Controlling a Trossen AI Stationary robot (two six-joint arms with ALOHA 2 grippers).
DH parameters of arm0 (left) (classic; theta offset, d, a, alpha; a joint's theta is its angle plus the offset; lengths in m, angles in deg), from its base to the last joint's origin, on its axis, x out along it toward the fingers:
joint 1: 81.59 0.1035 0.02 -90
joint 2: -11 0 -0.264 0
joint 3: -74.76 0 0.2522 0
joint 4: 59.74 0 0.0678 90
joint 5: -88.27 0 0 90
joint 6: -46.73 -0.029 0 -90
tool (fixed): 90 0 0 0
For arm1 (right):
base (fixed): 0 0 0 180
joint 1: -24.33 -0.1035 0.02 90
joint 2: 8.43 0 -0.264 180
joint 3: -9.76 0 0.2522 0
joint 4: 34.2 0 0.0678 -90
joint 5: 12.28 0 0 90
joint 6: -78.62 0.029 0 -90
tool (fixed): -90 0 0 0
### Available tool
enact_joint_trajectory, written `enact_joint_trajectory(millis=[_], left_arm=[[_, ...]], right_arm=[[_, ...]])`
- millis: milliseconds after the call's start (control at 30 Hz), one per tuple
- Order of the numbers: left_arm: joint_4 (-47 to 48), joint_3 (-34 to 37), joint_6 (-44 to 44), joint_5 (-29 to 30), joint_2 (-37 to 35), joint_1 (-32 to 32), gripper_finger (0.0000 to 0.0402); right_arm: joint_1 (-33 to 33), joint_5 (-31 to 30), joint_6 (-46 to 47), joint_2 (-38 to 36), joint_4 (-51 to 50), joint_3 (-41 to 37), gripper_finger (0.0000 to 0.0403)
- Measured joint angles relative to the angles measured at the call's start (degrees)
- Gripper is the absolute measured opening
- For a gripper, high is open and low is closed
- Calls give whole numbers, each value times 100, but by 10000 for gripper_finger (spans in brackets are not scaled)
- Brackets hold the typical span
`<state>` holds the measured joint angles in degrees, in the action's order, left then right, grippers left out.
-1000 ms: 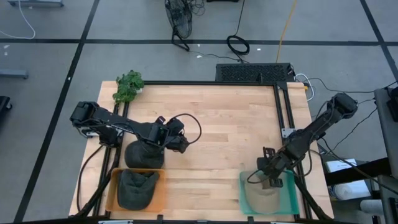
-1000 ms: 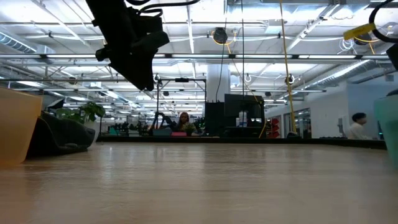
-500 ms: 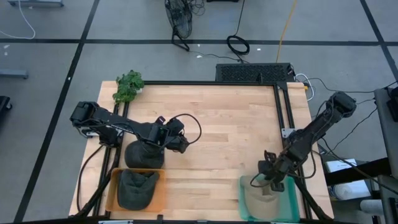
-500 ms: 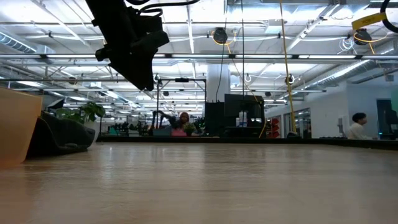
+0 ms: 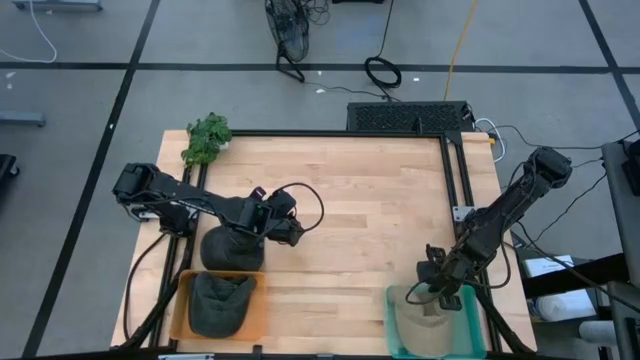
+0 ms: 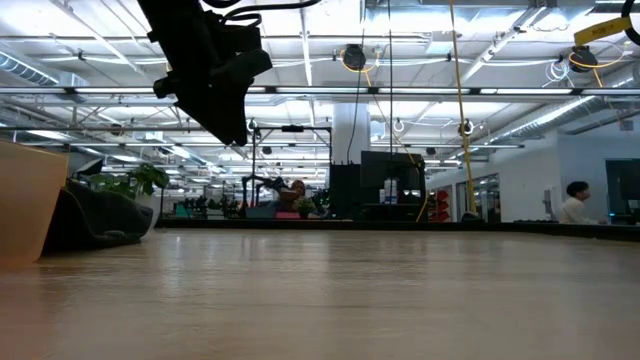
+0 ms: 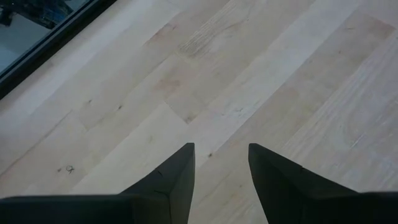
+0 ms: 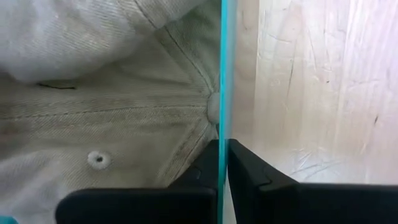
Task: Pick & Place hat
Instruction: Adjust the blue bin on the table, then put the black cap into the orange bin
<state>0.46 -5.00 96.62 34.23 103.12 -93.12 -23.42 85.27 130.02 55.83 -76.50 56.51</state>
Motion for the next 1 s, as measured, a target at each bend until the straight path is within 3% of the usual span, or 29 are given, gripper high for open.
enact_joint_trajectory(millis=[500, 767, 1000], left_arm=[[-2, 0, 4, 0, 0, 0, 163], [1, 0, -20, 8, -13, 83, 163], [144, 0, 33, 5, -162, 197, 163]], right_arm=[[73, 28, 2, -252, -2, 2, 133], [569, -397, -5, -1294, 7, 2, 142], [1016, -1231, -904, -2238, 256, 2, 140]])
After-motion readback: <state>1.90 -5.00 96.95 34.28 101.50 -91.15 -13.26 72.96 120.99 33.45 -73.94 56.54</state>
